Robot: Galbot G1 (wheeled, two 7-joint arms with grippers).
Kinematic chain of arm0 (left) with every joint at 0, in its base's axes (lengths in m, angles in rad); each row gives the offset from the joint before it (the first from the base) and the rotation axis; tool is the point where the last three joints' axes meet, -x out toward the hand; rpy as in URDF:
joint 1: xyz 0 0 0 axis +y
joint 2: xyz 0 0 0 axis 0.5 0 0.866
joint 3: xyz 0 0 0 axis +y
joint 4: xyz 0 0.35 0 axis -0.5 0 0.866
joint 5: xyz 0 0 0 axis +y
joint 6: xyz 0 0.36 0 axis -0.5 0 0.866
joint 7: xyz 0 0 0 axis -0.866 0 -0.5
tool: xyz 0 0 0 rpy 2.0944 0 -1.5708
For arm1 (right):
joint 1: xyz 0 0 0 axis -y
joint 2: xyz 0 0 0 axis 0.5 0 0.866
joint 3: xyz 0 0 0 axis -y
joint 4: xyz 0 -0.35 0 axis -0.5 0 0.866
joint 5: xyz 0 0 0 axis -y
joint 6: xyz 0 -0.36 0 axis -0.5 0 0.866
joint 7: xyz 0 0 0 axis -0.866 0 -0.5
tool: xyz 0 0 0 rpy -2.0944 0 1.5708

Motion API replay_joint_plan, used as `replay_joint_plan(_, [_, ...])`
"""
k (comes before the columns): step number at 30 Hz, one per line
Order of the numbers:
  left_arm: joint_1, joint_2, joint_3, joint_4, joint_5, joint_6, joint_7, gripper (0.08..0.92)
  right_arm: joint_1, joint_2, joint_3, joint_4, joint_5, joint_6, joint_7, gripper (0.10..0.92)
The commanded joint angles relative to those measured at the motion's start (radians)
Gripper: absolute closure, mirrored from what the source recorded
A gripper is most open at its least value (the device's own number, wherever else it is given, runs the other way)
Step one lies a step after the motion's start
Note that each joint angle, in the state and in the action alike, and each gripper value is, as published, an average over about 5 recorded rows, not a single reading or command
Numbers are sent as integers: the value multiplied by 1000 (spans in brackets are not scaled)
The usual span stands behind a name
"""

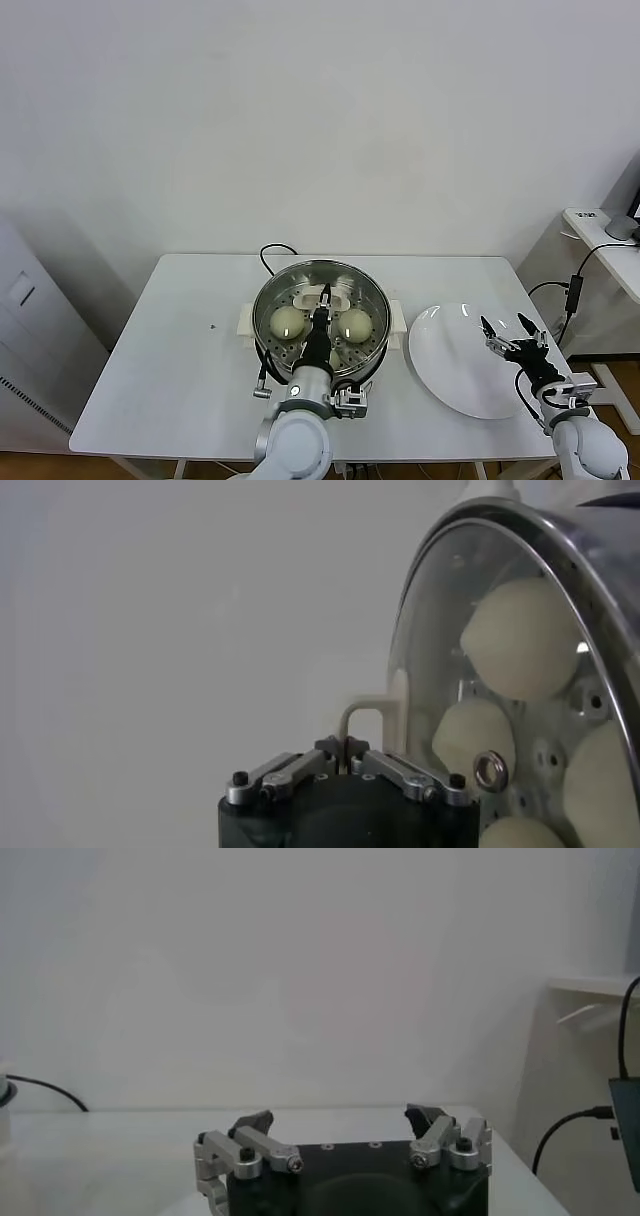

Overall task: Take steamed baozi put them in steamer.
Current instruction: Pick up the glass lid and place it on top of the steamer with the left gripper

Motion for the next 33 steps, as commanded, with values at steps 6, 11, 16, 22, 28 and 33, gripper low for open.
replay_joint_plan(6, [10, 10, -8, -5, -71, 19, -27, 889, 0, 1, 9, 2, 1, 1, -2, 203])
replay_joint_plan(11, [37, 42, -31, -100, -251, 44, -34, 791, 0, -2, 13, 3, 5, 1, -7, 203])
replay_joint_plan(16, [76, 108, -82, -252, -605, 20, 20, 644, 5, -5, 12, 2, 9, -1, -13, 203])
replay_joint_plan(22, [89, 168, -233, -400, -1181, -87, 32, 471, 8, -8, 11, 7, 48, -25, -21, 203])
replay_joint_plan(28, [83, 188, -512, -406, -1905, -215, -113, 298, -24, -13, 37, 21, 2, -26, -8, 203])
replay_joint_plan(33, [151, 149, -778, -354, -2177, -236, -165, 194, -25, 1, 47, 29, -3, -18, 11, 203])
